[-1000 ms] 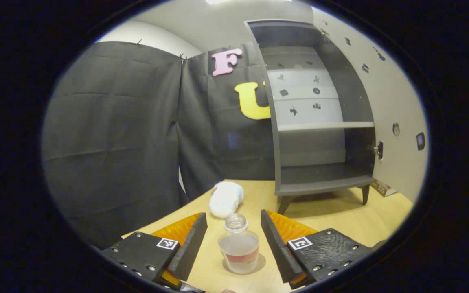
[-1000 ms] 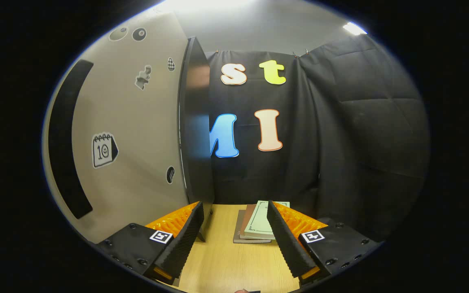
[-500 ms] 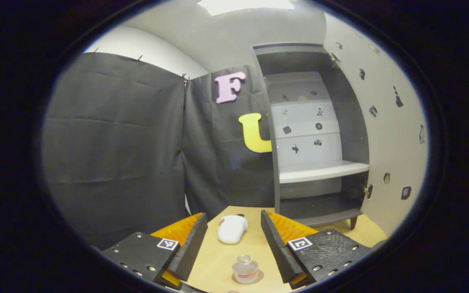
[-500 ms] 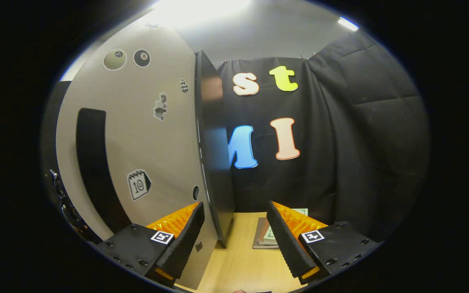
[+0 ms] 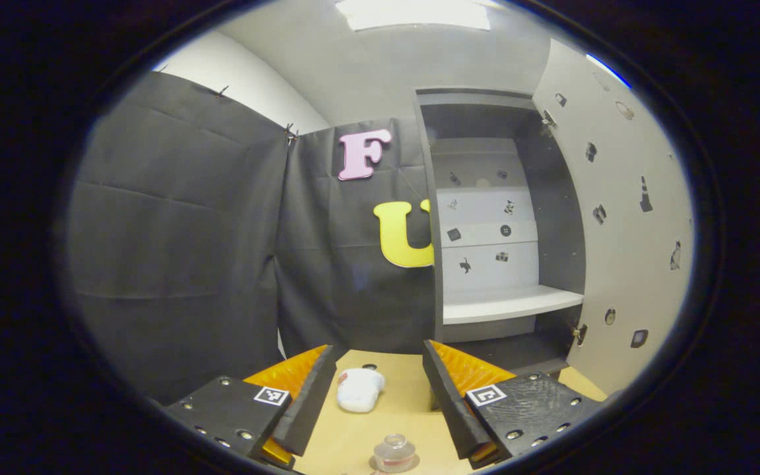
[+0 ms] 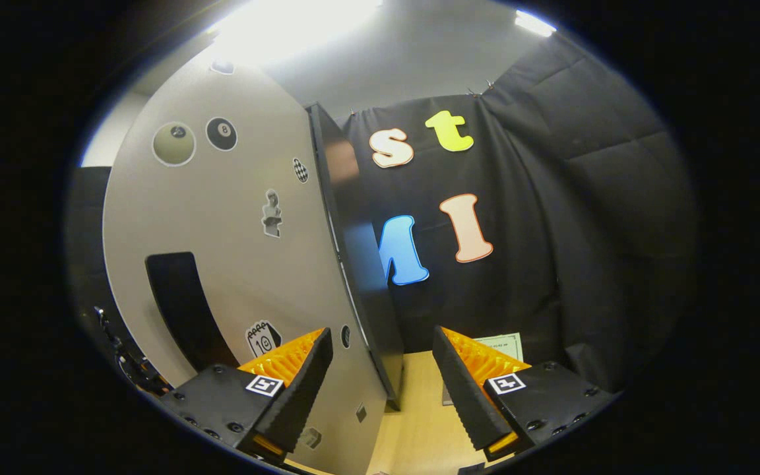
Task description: Open the cabinet door with the right hand, grasp the bottle in the cabinet with the left hand and place it on the coaster, then close the cabinet door with the right hand.
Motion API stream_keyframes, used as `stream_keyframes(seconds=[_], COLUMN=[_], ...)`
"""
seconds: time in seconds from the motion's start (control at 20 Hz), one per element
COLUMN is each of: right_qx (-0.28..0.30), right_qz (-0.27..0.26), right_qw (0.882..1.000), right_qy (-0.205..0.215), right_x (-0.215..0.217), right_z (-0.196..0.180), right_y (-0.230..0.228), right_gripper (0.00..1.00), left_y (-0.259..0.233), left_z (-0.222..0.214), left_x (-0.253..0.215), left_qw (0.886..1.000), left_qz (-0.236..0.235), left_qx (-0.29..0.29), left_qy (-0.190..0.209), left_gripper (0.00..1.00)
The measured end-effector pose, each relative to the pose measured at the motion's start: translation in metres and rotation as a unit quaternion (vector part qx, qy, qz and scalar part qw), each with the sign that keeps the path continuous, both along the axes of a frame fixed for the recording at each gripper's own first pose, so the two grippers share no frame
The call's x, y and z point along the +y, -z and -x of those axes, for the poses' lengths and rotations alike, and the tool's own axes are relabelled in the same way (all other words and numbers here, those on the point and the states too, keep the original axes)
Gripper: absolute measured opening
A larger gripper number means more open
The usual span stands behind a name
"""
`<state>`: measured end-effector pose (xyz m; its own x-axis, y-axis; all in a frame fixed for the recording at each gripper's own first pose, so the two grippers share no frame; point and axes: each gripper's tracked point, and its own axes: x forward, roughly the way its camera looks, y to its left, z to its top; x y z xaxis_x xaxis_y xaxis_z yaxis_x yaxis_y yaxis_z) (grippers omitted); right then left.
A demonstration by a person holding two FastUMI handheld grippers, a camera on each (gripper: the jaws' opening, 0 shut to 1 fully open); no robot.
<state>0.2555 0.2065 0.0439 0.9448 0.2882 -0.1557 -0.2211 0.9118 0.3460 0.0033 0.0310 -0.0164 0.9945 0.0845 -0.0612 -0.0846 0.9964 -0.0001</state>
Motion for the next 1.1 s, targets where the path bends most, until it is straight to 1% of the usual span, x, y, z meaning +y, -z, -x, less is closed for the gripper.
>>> stream_keyframes(seconds=[0.2, 0.45, 0.5, 0.55, 0.7, 1.0, 1.1], right_qx=[0.001, -0.006, -0.010, -0.013, -0.016, -0.015, -0.015], right_qz=[-0.002, 0.022, 0.027, 0.034, 0.042, 0.037, 0.050], right_qw=[1.000, 0.998, 0.997, 0.997, 0.995, 0.992, 0.990], right_qy=[-0.020, -0.058, -0.065, -0.069, -0.085, -0.120, -0.131], right_x=[0.032, 0.077, 0.087, 0.094, 0.116, 0.160, 0.176], right_z=[0.006, 0.015, 0.017, 0.017, 0.015, 0.007, 0.001], right_y=[-0.003, -0.011, -0.013, -0.014, -0.014, -0.013, -0.009], right_gripper=[0.97, 0.97, 0.97, 0.97, 0.97, 0.97, 0.97], left_y=[0.004, 0.003, 0.006, 0.008, 0.016, 0.024, 0.025], left_z=[-0.009, -0.006, -0.003, -0.001, 0.009, 0.023, 0.026], left_x=[0.008, 0.022, 0.026, 0.031, 0.049, 0.076, 0.084], left_qw=[1.000, 1.000, 1.000, 1.000, 1.000, 1.000, 0.999], left_qz=[0.014, 0.014, 0.015, 0.014, 0.021, 0.022, 0.025], left_qx=[0.002, -0.007, -0.004, -0.001, 0.005, 0.012, 0.013], left_qy=[0.013, 0.017, 0.018, 0.016, 0.005, -0.015, -0.022], left_gripper=[0.80, 0.80, 0.82, 0.80, 0.80, 0.80, 0.80])
